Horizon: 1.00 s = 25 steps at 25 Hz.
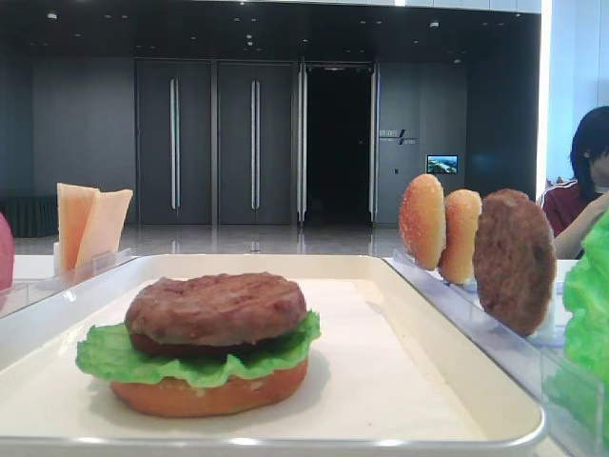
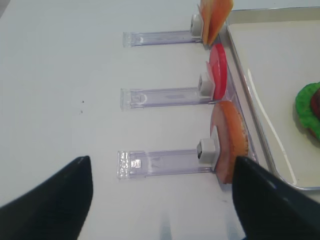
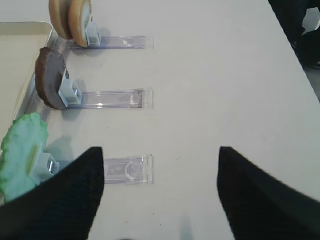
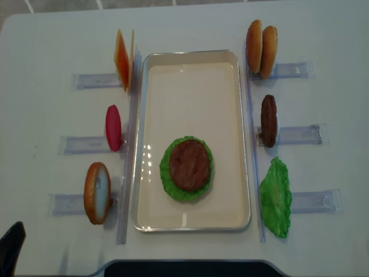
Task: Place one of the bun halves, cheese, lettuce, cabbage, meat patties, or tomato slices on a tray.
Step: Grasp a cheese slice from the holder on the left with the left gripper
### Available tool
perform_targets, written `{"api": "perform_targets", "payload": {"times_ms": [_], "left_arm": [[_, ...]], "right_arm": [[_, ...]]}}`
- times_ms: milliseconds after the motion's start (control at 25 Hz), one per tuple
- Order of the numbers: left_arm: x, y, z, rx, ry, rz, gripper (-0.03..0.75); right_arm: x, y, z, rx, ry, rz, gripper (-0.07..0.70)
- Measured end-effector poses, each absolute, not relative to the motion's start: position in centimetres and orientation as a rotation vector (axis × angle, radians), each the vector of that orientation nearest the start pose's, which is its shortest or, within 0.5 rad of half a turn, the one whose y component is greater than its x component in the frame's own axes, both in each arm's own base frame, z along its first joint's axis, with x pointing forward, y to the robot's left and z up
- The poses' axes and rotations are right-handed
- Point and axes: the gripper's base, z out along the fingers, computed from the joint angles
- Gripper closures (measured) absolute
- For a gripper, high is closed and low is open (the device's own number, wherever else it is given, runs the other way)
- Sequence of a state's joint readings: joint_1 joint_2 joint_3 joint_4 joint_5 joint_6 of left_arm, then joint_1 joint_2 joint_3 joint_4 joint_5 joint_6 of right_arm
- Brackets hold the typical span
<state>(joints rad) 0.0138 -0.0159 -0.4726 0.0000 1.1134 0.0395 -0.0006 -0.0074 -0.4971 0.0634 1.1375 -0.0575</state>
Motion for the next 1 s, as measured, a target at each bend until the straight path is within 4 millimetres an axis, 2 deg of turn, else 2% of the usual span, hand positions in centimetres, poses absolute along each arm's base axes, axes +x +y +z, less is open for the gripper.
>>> {"api": "perform_targets", "payload": {"times_ms": [360, 800, 1000], "left_arm": [[-0.7, 0.0, 26.5, 0.027, 2.109, 0.032, 0.052], [-0.6, 0.0, 26.5, -0.015, 2.111, 0.008, 0.134], [0.6, -0.1, 27.1, -0.025, 2.188, -0.021, 0.137]], "right_arm": [[-0.9, 0.5, 27.0, -0.075, 2.114, 0.036, 0.144], [-0.9, 0.5, 27.0, -0.076, 2.114, 0.027, 0.144], [-0.9, 0.5, 27.0, -0.076, 2.114, 0.027, 0.144]]}}
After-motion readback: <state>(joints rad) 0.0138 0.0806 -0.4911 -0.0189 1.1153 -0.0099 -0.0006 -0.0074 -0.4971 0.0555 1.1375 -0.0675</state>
